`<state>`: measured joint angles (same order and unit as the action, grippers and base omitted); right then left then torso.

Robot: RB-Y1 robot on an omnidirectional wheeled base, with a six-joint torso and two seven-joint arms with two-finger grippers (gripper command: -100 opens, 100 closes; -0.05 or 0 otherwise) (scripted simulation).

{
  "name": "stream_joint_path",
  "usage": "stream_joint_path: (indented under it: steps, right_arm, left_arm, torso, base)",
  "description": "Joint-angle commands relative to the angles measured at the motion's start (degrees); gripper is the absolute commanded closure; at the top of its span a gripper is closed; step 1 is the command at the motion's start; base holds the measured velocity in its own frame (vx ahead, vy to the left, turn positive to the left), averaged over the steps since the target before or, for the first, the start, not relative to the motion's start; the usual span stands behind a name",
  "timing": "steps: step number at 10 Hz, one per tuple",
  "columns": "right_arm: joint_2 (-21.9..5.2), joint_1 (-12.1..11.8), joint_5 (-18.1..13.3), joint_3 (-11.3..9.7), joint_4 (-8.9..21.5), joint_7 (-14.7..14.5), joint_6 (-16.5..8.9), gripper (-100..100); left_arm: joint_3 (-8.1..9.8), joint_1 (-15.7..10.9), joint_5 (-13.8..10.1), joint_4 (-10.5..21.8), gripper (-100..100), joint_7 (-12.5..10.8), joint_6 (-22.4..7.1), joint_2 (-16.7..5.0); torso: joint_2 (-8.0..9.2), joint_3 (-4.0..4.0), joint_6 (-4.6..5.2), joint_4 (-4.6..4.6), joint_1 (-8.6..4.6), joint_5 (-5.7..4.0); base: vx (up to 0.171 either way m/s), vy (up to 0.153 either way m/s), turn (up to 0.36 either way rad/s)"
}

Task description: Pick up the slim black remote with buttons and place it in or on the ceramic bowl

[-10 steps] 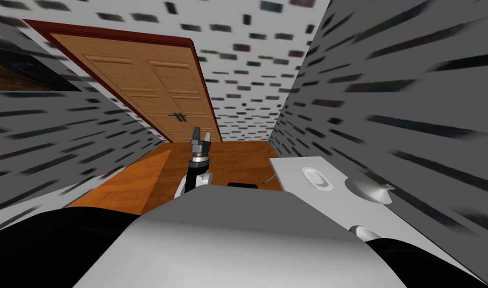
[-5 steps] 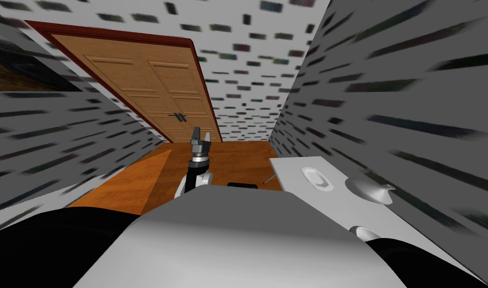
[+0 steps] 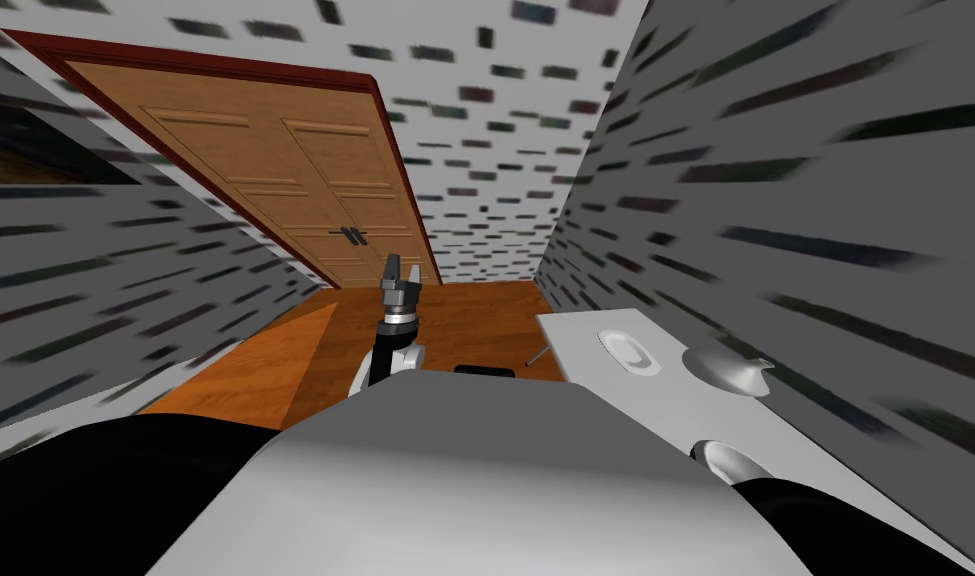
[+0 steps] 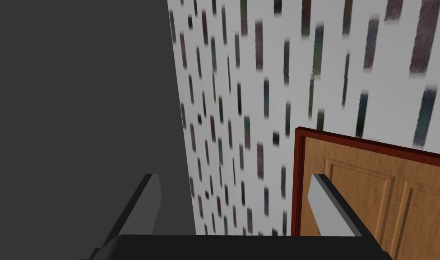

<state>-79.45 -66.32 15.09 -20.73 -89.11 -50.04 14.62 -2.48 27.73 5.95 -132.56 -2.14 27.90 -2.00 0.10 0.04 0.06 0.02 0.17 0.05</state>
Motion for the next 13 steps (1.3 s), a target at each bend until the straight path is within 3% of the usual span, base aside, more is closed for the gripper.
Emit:
stream_joint_path:
  steps: [1,2,3,6,10,13]
  right_arm:
    - [0.0,0.0,0.0,0.0,0.0,0.0,0.0,100]
    - [-0.1,-0.1,0.1,0.1,-0.1,0.0,0.1,0]
    - [-1.8,-0.5,1.3,0.8,0.7,-0.2,1.0,100]
    - [-4.6,-1.3,3.8,1.9,2.4,-0.7,2.8,100]
    - [-10.6,-2.9,9.8,4.2,6.9,-1.7,6.8,100]
    - [-13.0,-3.7,12.4,5.1,8.9,-2.1,8.5,100]
  left_arm:
    - [0.0,0.0,0.0,0.0,0,0.0,0.0,0.0]
    - [0.0,0.0,0.0,0.0,0,0.0,0.0,0.0]
    - [0.0,0.0,0.0,0.0,0,0.0,0.0,0.0]
    - [0.0,0.0,0.0,0.0,0,0.0,0.0,0.0]
    - [-0.01,0.0,0.0,0.0,0,0.0,0.0,0.0]
    - [0.0,0.0,0.0,0.0,0,0.0,0.0,0.0]
  torso:
    - [0.0,0.0,0.0,0.0,0.0,0.0]
    - [-0.02,0.0,-0.03,0.01,-0.06,-0.03]
    - [-0.03,-0.01,-0.03,0.0,-0.1,-0.04]
    - [0.18,0.11,0.0,0.05,0.16,0.1]
    - [0.5,0.29,0.1,0.11,0.37,0.22]
    - [0.24,0.15,0.05,0.06,0.31,0.18]
  base:
    - [-0.006,0.012,-0.014]
    - [0.0,0.0,0.0]
    - [-0.021,0.039,-0.054]
    - [-0.063,0.062,-0.071]
    - [-0.119,0.091,-0.105]
    - [-0.064,0.056,-0.058]
